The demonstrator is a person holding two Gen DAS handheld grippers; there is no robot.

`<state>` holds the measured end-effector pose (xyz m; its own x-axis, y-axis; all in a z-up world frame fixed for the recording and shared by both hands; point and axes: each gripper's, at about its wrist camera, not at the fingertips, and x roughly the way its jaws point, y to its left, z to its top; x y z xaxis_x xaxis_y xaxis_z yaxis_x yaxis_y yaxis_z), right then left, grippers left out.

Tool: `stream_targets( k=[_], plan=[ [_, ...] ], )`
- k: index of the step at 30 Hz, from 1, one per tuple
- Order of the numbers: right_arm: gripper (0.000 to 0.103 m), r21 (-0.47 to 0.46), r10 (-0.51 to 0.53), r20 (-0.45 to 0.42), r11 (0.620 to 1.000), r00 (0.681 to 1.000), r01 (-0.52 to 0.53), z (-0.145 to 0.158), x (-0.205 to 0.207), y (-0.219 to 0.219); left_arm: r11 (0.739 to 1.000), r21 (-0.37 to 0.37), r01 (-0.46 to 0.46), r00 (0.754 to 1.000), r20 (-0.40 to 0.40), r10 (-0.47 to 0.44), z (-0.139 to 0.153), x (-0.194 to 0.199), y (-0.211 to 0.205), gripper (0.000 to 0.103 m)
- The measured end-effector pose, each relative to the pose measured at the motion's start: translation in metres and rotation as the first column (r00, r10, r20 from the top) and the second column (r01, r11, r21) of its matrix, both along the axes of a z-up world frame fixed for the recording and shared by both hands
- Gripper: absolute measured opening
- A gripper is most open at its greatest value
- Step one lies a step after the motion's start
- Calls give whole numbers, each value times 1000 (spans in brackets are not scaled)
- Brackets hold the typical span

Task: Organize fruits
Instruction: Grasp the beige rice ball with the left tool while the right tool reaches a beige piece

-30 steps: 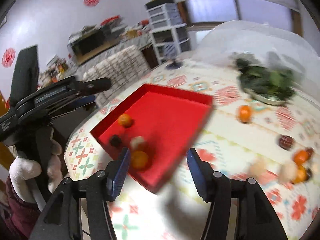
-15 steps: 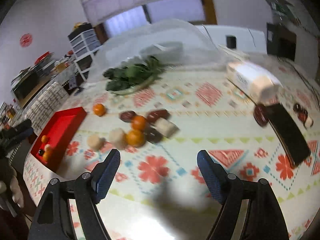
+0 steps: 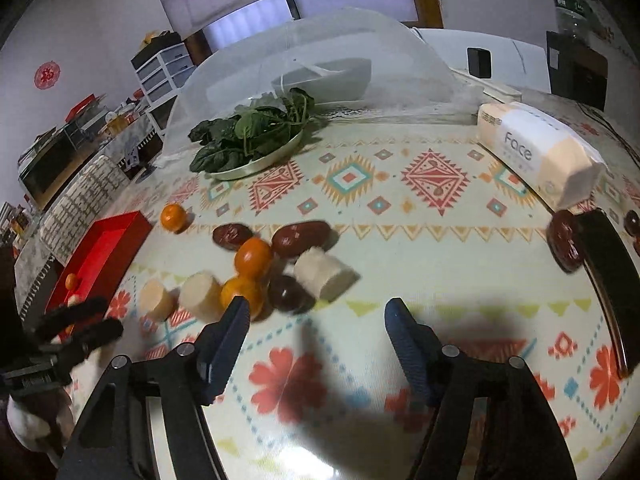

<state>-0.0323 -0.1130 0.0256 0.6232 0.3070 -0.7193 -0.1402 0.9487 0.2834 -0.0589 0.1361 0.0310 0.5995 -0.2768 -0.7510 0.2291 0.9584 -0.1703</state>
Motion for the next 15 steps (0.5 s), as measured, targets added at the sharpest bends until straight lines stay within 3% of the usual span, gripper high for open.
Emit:
stream_targets(
  k=[9,14,15],
  plan=[
    [72,31,32,-67,999,997,-30,-21,36,6,1000,16,4,1000,-28,-3,-14,27,-11,73],
    [64,35,45,-68,998,997,-43,-23,38,10,996,88,13,999,-33,-11,-20,32,-25,34],
    [61,39,49,-69,998,996,-47,-23,38,10,995,99,16,1000,-28,-13,-20,32,-28,34]
  ],
)
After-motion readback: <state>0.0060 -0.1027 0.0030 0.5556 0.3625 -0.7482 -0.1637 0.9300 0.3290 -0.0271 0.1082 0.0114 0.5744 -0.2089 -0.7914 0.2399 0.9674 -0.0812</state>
